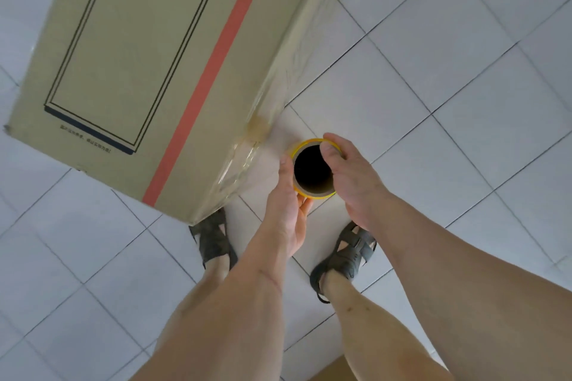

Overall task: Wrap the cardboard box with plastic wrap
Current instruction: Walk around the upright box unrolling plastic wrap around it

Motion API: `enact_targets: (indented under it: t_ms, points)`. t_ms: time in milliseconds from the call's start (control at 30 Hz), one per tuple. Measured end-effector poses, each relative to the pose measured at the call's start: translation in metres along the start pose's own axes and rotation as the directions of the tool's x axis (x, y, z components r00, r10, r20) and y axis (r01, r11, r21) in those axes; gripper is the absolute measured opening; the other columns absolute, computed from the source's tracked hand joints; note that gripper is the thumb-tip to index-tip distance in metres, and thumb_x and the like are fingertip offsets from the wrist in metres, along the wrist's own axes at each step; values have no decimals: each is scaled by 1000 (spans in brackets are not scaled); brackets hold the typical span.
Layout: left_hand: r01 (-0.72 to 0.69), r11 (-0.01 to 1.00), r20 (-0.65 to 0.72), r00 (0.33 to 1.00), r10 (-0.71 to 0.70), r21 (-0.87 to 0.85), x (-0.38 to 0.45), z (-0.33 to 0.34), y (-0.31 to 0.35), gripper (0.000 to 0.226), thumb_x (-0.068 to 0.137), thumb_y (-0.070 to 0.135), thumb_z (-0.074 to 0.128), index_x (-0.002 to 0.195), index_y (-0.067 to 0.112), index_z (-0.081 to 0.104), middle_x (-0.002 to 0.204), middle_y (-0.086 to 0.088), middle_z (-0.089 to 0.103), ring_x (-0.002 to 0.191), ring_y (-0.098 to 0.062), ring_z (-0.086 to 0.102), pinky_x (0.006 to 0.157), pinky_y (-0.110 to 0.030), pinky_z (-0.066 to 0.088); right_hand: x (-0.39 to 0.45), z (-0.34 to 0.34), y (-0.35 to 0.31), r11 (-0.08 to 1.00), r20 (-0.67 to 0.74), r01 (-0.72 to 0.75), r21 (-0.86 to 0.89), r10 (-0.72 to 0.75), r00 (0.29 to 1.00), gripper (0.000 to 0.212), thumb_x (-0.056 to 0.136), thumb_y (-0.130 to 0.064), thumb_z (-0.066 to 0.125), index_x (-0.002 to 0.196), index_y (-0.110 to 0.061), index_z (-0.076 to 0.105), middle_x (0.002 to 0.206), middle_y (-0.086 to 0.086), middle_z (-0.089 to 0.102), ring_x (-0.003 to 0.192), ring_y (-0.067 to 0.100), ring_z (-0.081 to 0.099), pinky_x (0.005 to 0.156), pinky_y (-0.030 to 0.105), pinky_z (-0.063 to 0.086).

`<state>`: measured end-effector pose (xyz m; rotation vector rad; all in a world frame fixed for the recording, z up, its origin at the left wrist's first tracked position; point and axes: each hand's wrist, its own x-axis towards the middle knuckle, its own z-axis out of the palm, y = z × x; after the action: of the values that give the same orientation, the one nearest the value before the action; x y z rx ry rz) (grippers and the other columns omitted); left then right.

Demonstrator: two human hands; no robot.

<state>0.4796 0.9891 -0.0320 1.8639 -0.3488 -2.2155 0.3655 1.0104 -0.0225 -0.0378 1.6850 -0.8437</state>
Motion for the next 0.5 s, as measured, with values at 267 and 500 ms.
enact_targets:
  t_ms: [267, 500]
  points:
    - [18, 998, 43, 999, -16, -64, 2, 1, -6, 57, 103, 60, 43, 138, 20, 62, 128, 3, 74, 126, -10, 65, 119, -38, 41, 2, -12, -1, 991, 16, -87, -105, 89, 996, 51, 99, -50, 51, 148, -38, 39, 133, -17, 42, 122, 3, 37, 98, 26, 24]
    - [17, 998, 42, 999, -19, 55, 23, -5, 10, 52, 105, 56, 44, 138, 20, 61, 134, 4, 71, 125, -6, 63, 113, -31, 43, 9, -3, -4, 982, -4, -163, -92, 163, 987, 74, 66, -81, 52, 133, -49, 51, 135, -22, 57, 131, 5, 46, 117, 44, 29]
